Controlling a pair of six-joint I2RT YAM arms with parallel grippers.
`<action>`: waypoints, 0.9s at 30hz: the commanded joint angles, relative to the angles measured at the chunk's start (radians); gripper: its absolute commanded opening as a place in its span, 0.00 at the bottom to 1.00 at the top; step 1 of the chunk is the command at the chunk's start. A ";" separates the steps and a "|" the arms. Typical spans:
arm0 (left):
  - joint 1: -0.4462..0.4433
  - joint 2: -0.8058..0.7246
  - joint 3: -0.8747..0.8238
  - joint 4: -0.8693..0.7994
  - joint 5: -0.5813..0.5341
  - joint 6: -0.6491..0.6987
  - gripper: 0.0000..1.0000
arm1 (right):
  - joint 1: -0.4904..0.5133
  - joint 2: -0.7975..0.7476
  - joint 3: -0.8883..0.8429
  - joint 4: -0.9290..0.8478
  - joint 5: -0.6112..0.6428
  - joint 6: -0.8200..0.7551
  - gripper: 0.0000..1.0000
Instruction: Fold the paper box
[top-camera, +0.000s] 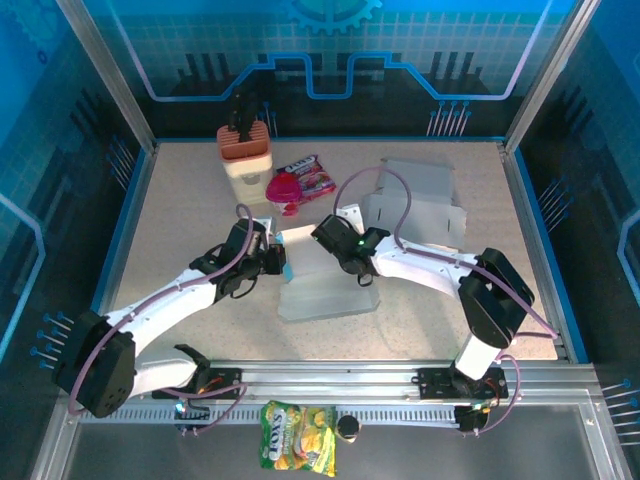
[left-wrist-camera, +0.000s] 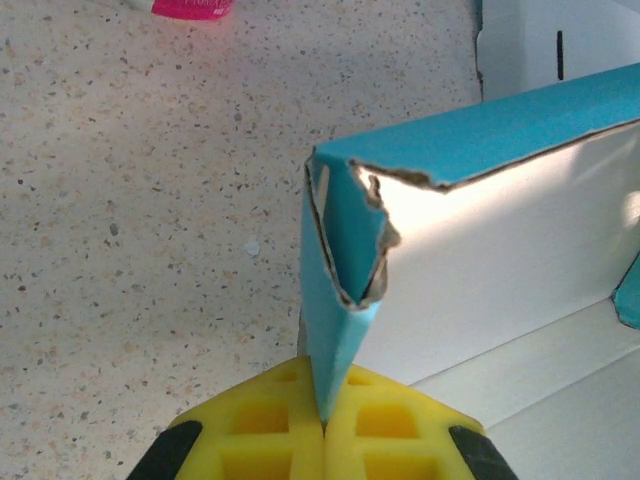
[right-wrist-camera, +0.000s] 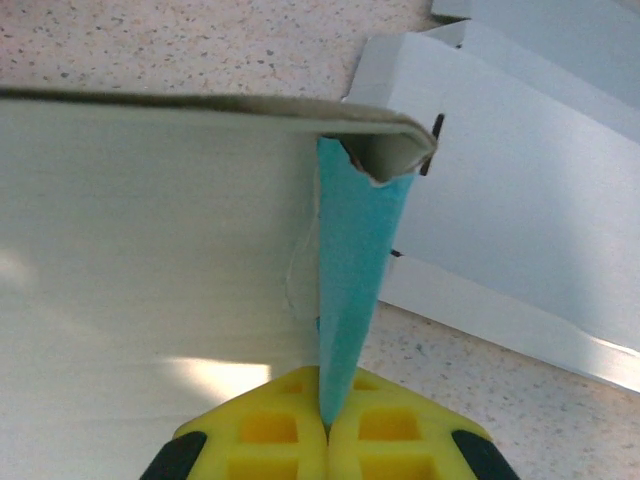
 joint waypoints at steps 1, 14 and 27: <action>-0.021 0.017 -0.002 0.109 0.023 0.000 0.00 | -0.003 0.003 -0.040 0.096 -0.129 -0.019 0.03; -0.055 0.175 -0.071 0.222 -0.084 -0.089 0.00 | 0.042 0.046 -0.107 0.172 -0.049 0.012 0.00; -0.055 0.201 -0.109 0.288 -0.075 -0.120 0.08 | 0.077 -0.025 -0.163 0.205 0.032 -0.003 0.00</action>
